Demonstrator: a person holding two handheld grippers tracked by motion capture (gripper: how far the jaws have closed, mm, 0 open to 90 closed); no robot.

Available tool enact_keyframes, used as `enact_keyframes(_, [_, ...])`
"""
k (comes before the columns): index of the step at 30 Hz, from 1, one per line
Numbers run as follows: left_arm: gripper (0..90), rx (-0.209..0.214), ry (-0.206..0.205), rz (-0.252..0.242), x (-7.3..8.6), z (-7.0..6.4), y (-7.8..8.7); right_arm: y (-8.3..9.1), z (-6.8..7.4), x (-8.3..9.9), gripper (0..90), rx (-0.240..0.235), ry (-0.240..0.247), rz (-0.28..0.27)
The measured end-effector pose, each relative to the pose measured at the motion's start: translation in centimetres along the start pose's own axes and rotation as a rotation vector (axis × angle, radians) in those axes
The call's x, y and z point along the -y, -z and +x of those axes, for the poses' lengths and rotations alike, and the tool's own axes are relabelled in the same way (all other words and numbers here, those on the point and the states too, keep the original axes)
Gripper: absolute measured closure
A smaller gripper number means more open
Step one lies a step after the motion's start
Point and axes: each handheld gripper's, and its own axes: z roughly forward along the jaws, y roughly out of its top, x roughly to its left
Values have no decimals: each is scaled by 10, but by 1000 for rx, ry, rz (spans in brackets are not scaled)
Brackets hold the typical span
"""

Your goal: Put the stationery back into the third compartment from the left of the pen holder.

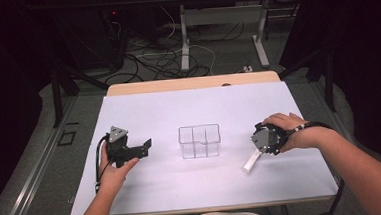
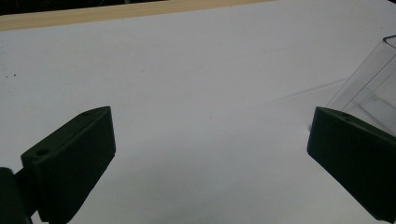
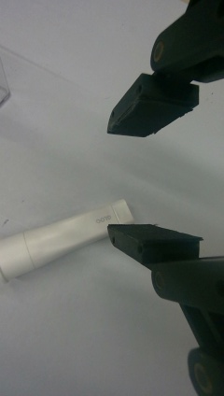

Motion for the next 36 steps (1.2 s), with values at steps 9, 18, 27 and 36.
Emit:
enact_keyframes(9, [12,0,1,11,1,0,-2,-5,3,-5,536,-8,51,19])
enact_keyframes(18, [12,-6,5,13,2,1,-1,-9,5,-12,583,-124,128,70])
enact_keyframes(27, [13,-7,0,12,2,0,0,-21,7,-13,570,-136,165,93])
enact_keyframes(36, [14,-8,2,15,3,1,0,-35,2,-15,574,-187,171,105])
